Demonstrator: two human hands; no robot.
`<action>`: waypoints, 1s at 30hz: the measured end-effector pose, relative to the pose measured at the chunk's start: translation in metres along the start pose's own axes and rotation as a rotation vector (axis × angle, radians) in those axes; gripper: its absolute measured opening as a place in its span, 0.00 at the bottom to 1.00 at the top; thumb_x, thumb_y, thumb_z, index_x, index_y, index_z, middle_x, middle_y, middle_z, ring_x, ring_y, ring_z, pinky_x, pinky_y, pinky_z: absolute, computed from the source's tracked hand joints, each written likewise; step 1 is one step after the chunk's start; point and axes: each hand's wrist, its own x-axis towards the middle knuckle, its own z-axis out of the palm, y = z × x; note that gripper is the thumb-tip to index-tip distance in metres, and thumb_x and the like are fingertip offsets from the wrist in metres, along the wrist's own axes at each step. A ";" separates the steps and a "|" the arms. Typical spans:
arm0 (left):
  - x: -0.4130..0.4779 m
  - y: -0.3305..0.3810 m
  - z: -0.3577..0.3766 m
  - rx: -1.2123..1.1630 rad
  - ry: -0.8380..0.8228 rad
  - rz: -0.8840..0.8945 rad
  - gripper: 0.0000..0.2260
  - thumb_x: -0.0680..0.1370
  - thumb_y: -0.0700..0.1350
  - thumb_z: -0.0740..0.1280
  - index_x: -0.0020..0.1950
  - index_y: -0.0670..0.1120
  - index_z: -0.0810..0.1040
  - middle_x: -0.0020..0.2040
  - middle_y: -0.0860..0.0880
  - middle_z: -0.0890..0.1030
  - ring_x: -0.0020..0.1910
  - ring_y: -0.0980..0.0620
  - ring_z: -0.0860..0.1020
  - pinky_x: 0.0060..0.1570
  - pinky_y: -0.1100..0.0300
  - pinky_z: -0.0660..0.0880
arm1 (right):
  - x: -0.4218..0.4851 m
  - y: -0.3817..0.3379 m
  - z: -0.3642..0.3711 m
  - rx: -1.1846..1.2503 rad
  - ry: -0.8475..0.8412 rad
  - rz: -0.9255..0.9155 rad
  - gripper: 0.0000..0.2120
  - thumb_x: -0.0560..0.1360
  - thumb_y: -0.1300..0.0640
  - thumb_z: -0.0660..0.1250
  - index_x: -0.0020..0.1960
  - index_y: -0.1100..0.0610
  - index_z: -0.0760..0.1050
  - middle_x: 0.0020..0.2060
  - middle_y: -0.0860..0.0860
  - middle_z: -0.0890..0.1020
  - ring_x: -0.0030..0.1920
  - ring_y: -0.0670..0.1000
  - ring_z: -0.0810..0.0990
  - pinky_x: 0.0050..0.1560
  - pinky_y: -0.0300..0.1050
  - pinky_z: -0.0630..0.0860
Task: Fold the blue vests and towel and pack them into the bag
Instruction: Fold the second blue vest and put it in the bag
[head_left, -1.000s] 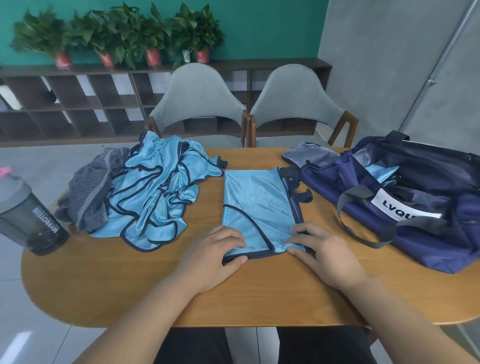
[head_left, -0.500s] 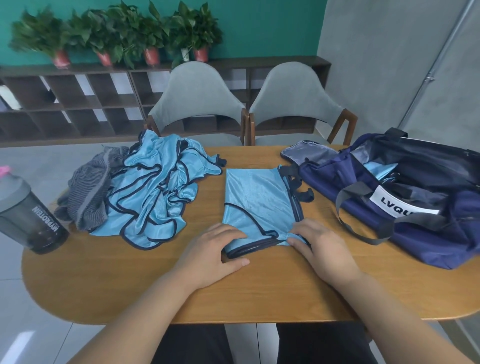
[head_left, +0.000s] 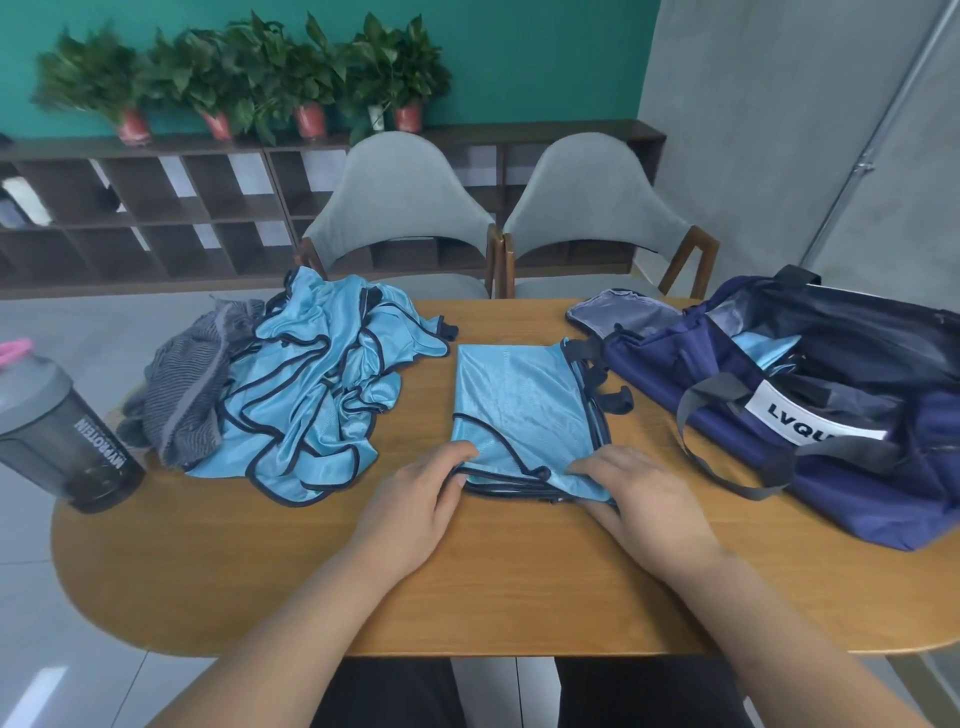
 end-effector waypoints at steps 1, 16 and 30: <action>0.000 0.000 0.000 0.014 0.007 0.016 0.14 0.86 0.48 0.63 0.72 0.56 0.71 0.65 0.56 0.81 0.60 0.53 0.82 0.56 0.50 0.80 | 0.001 0.002 -0.001 -0.003 0.021 0.001 0.11 0.79 0.46 0.72 0.61 0.44 0.80 0.51 0.39 0.81 0.54 0.46 0.80 0.52 0.41 0.75; 0.004 0.018 0.001 0.223 -0.056 0.068 0.21 0.81 0.50 0.68 0.73 0.58 0.68 0.67 0.59 0.76 0.61 0.56 0.79 0.46 0.56 0.80 | 0.014 0.012 -0.009 -0.034 0.077 -0.130 0.12 0.81 0.47 0.69 0.59 0.53 0.82 0.52 0.45 0.83 0.53 0.50 0.82 0.56 0.46 0.79; -0.002 0.038 -0.036 -0.192 -0.201 -0.056 0.17 0.87 0.42 0.59 0.64 0.66 0.73 0.49 0.60 0.80 0.46 0.57 0.78 0.48 0.55 0.76 | 0.024 0.002 -0.048 0.379 -0.148 -0.009 0.05 0.82 0.48 0.69 0.57 0.43 0.82 0.52 0.37 0.83 0.54 0.42 0.82 0.54 0.41 0.76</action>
